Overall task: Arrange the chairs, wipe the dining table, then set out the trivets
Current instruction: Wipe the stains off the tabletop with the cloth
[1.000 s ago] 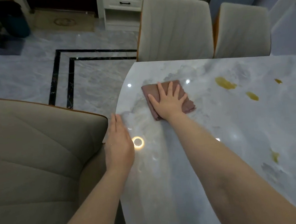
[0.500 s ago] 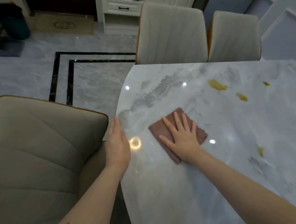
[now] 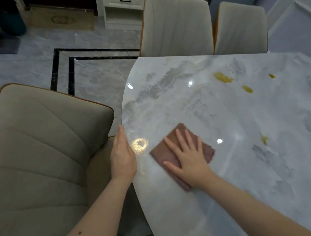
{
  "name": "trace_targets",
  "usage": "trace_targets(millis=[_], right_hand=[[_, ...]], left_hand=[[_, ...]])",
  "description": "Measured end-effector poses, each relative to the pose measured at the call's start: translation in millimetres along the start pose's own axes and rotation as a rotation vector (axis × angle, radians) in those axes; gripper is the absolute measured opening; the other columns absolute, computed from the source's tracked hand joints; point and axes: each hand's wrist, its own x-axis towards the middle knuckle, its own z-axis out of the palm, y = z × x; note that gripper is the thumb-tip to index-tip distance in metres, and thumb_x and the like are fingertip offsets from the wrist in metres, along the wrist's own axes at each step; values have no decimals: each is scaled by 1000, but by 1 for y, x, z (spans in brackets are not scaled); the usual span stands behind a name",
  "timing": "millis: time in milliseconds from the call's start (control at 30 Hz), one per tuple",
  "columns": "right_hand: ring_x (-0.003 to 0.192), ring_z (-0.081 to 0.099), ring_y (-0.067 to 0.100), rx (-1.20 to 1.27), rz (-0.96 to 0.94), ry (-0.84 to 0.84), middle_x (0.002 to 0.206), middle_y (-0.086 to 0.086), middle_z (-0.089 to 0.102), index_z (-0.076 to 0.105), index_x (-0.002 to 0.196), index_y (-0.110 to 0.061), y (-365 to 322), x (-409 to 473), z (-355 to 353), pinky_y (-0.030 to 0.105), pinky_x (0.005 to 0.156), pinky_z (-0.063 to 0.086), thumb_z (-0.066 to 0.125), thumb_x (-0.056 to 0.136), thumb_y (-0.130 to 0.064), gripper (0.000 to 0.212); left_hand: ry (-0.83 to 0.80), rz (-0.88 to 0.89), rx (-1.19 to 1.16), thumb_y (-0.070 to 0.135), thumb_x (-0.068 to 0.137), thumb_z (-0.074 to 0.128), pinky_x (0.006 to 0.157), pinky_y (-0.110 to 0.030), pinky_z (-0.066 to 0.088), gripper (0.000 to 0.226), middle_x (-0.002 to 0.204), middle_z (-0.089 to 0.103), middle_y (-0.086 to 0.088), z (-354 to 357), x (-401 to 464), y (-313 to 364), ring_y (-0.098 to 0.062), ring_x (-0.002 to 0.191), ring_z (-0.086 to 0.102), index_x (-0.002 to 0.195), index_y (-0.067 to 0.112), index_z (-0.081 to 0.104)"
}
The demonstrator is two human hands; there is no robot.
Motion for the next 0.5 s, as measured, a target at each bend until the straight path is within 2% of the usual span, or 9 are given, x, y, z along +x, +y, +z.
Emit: trace_targets(millis=[100, 200, 233, 300, 367, 400, 467, 500], right_hand=[[147, -9, 30, 55, 253, 1, 161, 2, -4, 8, 150, -43, 28, 29, -7, 58, 114, -7, 22, 84, -73, 74], [146, -9, 35, 94, 447, 2, 161, 10, -4, 7, 152, -37, -1, 63, -6, 63, 111, -8, 29, 92, -65, 70], [146, -10, 36, 89, 425, 14, 161, 11, -4, 6, 152, -36, -15, 63, -4, 64, 110, -8, 27, 91, -66, 71], [146, -12, 34, 58, 234, 25, 161, 9, -5, 5, 152, -37, -36, 45, 1, 62, 111, -10, 18, 86, -70, 75], [147, -14, 28, 30, 5, -5, 161, 3, -5, 6, 151, -42, -33, 23, 0, 59, 114, -10, 17, 85, -71, 73], [147, -14, 24, 31, -62, -19, 161, 0, -5, 6, 150, -45, -23, 20, -2, 58, 114, -8, 19, 85, -72, 71], [148, -12, 22, 39, -60, -16, 161, -3, -4, 8, 149, -46, 2, 32, -7, 55, 115, -6, 20, 84, -73, 72], [148, -10, 22, 51, -10, -1, 161, -3, -2, 10, 149, -46, 13, 43, -8, 55, 115, -7, 20, 82, -74, 73]], left_hand=[[15, -47, -8, 11, 100, 32, 111, -25, 25, 51, 151, 34, -3, 3, 0, 3, -17, 137, 34, 150, 16, 24], [17, -60, -3, 14, 101, 31, 110, -25, 27, 50, 149, 36, -2, 2, 1, 4, -16, 135, 36, 150, 18, 24], [18, -60, 0, 13, 101, 31, 109, -25, 27, 49, 149, 37, -2, 1, 1, 4, -17, 135, 36, 150, 17, 24], [16, -72, 5, 12, 101, 31, 107, -25, 29, 49, 148, 39, -5, -1, 1, 6, -20, 132, 40, 149, 15, 27], [14, -107, 42, 11, 99, 32, 103, -34, 39, 45, 141, 45, -8, -4, 5, 10, -25, 123, 48, 145, 12, 33], [22, -131, 83, 10, 98, 33, 96, -39, 44, 42, 135, 50, -9, -5, 10, 13, -28, 116, 51, 140, 11, 37], [72, -181, 141, 8, 97, 36, 82, -41, 47, 31, 122, 55, -12, -6, 24, 19, -29, 105, 54, 126, 8, 45], [91, -190, 157, 9, 97, 37, 80, -41, 47, 28, 119, 56, -11, -6, 33, 23, -29, 104, 54, 123, 7, 47]])
